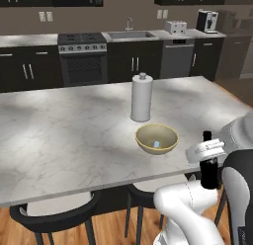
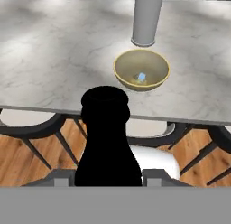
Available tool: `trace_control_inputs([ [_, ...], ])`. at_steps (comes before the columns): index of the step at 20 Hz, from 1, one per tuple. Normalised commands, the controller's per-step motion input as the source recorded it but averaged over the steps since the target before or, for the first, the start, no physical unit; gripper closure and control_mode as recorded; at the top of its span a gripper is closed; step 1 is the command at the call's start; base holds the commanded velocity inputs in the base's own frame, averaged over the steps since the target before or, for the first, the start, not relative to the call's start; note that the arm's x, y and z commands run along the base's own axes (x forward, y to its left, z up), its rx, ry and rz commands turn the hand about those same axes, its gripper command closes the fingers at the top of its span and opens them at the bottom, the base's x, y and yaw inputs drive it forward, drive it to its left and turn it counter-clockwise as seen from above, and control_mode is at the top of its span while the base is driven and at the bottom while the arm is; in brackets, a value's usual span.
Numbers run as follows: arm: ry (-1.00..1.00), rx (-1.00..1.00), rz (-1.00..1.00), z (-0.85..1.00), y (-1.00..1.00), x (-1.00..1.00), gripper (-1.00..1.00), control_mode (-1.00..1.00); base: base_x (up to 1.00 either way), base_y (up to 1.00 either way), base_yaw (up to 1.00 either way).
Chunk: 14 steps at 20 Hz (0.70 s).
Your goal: Open the fridge, grab two sodas, and place both sodas inside the bowl with ice on the dining counter.
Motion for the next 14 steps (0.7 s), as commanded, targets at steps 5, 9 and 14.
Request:
trace_control_inputs([
  [5,0.3,0.0,0.11,0.0,-0.01,1.0,1.0,-1.0,0.0,0.0,0.0],
  [9,0.36,-0.09,0.0,0.0,0.16,1.0,1.0,-1.0,0.0,0.0,0.0],
  [14,0.25,-0.13,0.12,-0.18,0.05,0.84,1.0,-1.0,0.0,0.0,0.0],
])
